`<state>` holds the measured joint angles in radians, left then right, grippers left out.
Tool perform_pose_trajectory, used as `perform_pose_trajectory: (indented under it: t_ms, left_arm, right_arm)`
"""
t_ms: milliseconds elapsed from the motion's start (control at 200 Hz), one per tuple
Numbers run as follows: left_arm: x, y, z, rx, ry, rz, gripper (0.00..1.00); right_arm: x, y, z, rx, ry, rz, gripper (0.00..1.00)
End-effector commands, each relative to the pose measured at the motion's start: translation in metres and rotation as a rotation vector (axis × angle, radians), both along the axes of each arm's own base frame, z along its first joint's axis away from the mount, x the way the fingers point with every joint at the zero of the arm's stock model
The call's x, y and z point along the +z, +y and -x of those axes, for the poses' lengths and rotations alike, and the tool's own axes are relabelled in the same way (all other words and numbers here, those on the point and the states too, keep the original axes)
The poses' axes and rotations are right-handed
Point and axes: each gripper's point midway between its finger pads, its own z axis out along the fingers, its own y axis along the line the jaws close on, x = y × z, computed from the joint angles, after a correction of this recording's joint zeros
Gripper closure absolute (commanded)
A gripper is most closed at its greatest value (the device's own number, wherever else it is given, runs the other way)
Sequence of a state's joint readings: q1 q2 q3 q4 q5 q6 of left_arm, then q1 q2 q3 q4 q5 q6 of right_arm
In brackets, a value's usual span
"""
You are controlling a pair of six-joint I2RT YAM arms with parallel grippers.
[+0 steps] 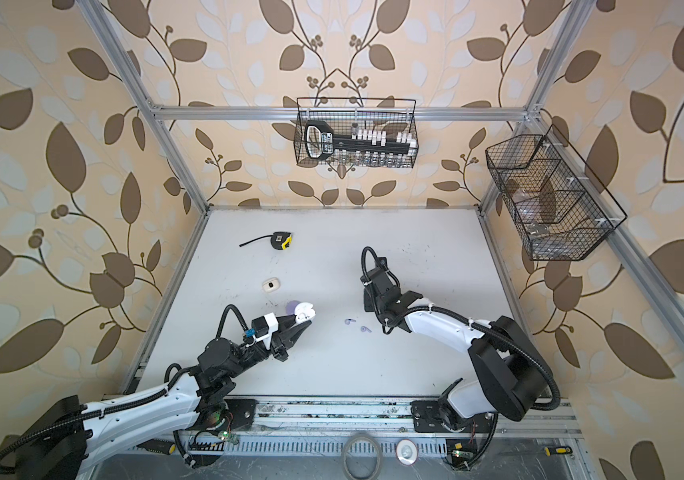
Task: Insert wireless bluetooth earbuds into charging case
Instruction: Rotate the wireless bluetooth earbud at the center of the table.
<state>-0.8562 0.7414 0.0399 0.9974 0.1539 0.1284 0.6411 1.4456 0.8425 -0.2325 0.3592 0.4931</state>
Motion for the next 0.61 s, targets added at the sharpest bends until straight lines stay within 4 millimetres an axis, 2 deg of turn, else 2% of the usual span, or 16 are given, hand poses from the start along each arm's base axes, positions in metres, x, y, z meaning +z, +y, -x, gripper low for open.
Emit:
perform_pose_trajectory:
  t_ms: [0, 75, 165, 245, 330, 350, 475, 600]
  left_arm:
    - [0.031, 0.001, 0.002, -0.003, -0.071, 0.058, 1.00]
    - [0.031, 0.000, 0.003, -0.008, -0.072, 0.059, 1.00]
    - [0.032, 0.001, 0.003, -0.008, -0.074, 0.059, 1.00]
    - [0.032, 0.002, 0.003, -0.004, -0.074, 0.059, 1.00]
    - [0.033, 0.001, 0.005, -0.015, -0.077, 0.062, 1.00]
    - [0.034, 0.001, 0.005, -0.015, -0.078, 0.063, 1.00]
    - [0.035, 0.003, 0.005, -0.008, -0.080, 0.063, 1.00]
    - [0.035, 0.002, 0.007, -0.019, -0.083, 0.063, 1.00]
  right_arm:
    - [0.005, -0.007, 0.013, 0.069, 0.113, 0.130, 0.60]
    - [0.009, 0.000, 0.015, 0.124, 0.171, 0.164, 0.58]
    - [0.013, 0.010, 0.013, 0.178, 0.204, 0.197, 0.51]
    - [0.007, 0.019, 0.012, 0.232, 0.255, 0.232, 0.49]
    - [-0.013, 0.021, 0.014, 0.267, 0.338, 0.307, 0.47]
    - [-0.010, 0.025, 0.009, 0.273, 0.335, 0.314, 0.47]
    - [-0.043, 0.026, 0.005, 0.296, 0.431, 0.399, 0.46]
    - [-0.065, 0.026, -0.005, 0.284, 0.471, 0.395, 0.45]
